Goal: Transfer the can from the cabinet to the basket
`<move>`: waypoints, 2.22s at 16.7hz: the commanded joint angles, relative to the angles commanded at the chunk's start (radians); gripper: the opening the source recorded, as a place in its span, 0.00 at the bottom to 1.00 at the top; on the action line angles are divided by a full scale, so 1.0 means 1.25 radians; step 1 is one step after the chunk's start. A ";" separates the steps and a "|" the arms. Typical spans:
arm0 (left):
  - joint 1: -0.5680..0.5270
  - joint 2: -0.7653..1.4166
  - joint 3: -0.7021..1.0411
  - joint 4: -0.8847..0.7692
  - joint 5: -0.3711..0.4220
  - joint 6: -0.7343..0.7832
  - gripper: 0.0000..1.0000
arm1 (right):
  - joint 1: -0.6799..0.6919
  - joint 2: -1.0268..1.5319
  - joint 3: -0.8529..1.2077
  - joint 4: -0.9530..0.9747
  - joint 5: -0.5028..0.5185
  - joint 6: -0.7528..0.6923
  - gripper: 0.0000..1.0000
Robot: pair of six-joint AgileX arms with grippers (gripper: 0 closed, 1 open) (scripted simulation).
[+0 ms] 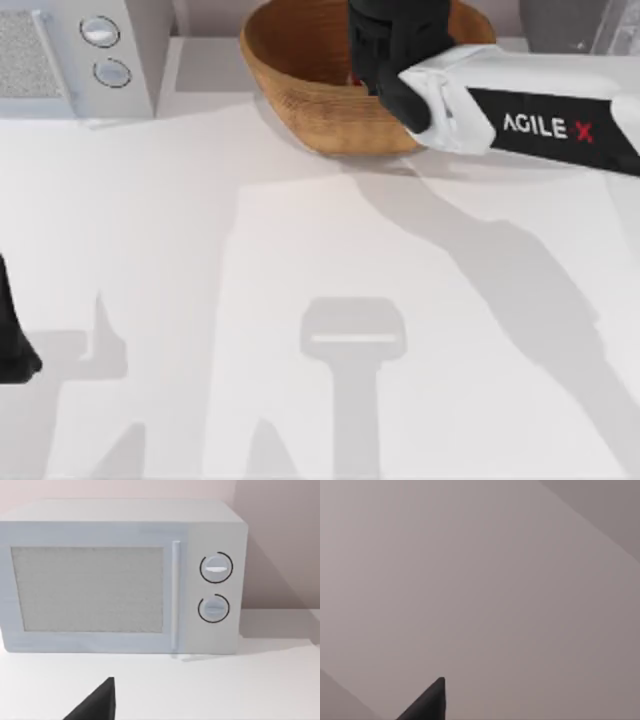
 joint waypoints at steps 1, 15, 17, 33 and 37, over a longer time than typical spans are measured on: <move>0.000 0.000 0.000 0.000 0.000 0.000 1.00 | 0.000 0.000 0.000 0.000 0.000 0.000 1.00; 0.000 0.000 0.000 0.000 0.000 0.000 1.00 | 0.000 0.000 0.000 0.000 0.000 0.000 1.00; 0.000 0.000 0.000 0.000 0.000 0.000 1.00 | 0.000 0.000 0.000 0.000 0.000 0.000 1.00; 0.000 0.000 0.000 0.000 0.000 0.000 1.00 | -0.043 -0.175 -0.128 -0.040 -0.052 -0.003 1.00; 0.000 0.000 0.000 0.000 0.000 0.000 1.00 | -0.112 -0.459 -0.339 -0.106 -0.122 -0.007 1.00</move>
